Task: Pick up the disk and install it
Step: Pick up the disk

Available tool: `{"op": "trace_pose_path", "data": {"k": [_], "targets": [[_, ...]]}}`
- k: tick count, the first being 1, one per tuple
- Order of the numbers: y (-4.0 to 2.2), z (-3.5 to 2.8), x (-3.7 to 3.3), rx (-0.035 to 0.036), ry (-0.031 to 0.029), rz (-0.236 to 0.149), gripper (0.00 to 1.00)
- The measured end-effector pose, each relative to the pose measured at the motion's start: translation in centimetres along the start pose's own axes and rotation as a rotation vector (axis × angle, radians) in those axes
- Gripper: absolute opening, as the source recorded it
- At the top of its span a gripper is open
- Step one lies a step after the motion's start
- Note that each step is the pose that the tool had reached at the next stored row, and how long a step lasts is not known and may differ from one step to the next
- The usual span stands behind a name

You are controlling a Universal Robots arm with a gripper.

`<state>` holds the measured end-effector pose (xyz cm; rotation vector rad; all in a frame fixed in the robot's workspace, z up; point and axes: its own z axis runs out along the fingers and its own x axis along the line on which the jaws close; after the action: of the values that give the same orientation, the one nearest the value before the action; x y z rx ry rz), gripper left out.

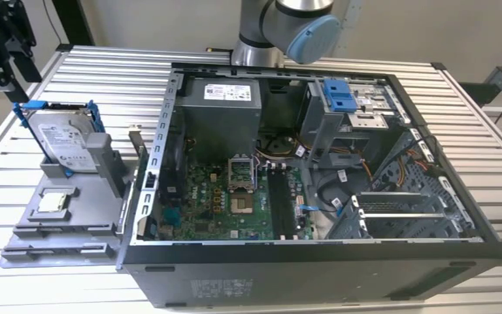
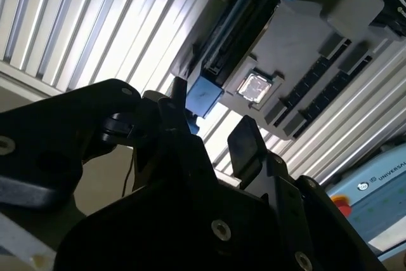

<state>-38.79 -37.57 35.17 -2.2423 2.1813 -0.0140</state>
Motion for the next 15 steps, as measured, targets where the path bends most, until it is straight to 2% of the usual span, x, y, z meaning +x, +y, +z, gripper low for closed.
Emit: {"op": "trace_pose_path", "data": {"k": [15], "targets": [[0.3, 2.6, 0.0, -0.0019, 0.0, -0.002, 1.0]]}}
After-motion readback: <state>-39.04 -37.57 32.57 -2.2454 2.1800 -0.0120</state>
